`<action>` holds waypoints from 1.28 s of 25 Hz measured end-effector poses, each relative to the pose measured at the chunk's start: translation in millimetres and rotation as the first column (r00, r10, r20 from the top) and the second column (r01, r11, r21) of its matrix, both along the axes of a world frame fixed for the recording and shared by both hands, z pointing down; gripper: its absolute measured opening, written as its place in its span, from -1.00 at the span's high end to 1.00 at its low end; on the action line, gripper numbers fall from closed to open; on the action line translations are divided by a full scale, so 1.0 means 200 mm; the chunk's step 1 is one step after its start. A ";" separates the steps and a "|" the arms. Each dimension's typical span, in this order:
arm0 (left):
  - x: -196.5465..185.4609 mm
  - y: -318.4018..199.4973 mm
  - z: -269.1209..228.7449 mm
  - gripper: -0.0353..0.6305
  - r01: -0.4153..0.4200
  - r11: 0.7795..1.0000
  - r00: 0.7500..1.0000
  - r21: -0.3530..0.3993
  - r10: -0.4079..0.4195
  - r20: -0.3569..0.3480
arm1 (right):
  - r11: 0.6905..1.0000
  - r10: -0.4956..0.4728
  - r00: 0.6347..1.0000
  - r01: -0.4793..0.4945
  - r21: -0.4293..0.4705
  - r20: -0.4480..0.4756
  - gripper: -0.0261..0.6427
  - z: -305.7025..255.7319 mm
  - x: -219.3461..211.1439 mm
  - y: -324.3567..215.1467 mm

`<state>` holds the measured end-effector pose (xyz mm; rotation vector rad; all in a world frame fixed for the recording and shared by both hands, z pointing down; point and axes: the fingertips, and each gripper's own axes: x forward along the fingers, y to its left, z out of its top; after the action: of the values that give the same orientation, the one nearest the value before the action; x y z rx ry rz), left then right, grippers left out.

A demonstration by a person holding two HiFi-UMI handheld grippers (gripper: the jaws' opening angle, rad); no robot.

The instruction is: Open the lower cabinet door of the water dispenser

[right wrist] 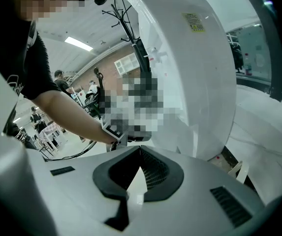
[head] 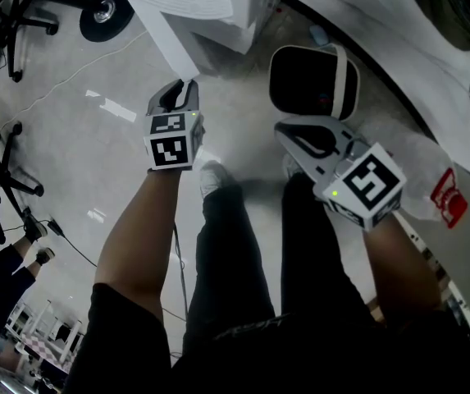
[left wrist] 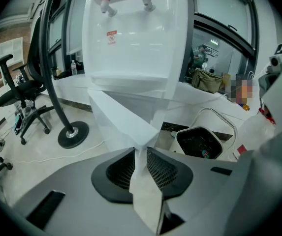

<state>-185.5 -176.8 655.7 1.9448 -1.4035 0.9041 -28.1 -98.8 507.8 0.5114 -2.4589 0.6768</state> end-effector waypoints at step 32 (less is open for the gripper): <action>-0.42 0.12 0.01 0.67 -0.205 0.979 0.979 -0.017 0.205 -0.020 | 0.999 0.054 0.998 -0.054 -0.005 -0.014 0.89 0.01 -0.59 0.01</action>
<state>-269.6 -153.5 657.3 2.1062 -1.1954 0.9858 -145.4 -97.3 509.9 0.5800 -2.4371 0.6995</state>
